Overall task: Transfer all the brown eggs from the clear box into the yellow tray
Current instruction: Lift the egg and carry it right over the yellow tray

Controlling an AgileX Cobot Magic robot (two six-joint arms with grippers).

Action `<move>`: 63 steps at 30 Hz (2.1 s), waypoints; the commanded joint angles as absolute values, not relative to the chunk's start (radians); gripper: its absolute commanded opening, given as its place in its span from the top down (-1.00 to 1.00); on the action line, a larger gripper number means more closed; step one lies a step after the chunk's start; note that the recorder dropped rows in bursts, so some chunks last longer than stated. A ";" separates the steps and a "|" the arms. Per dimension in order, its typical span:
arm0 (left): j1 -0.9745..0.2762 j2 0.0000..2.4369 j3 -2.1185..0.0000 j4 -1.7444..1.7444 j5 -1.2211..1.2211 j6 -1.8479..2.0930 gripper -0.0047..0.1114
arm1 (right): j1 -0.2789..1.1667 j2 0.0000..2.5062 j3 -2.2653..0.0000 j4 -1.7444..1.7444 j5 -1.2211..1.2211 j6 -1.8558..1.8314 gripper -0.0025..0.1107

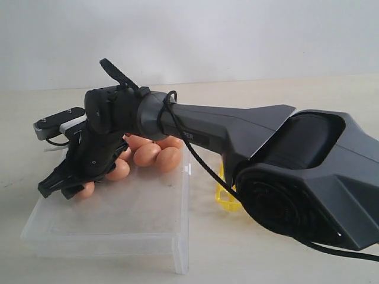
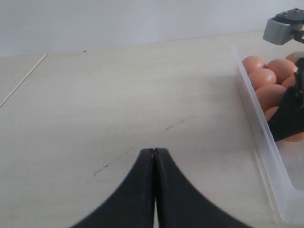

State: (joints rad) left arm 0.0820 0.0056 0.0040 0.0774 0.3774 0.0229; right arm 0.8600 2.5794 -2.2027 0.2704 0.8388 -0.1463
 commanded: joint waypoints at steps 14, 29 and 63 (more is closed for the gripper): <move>0.076 0.000 0.000 0.071 0.377 0.022 0.92 | 0.914 2.366 -2.121 0.266 0.836 -0.270 0.96; 0.076 0.000 0.000 0.071 0.377 0.022 0.92 | 0.930 1.910 -1.480 0.280 0.249 -0.386 0.96; 0.076 0.000 0.000 0.071 0.377 0.022 0.92 | 0.253 1.854 -0.555 0.265 -1.002 -0.162 0.96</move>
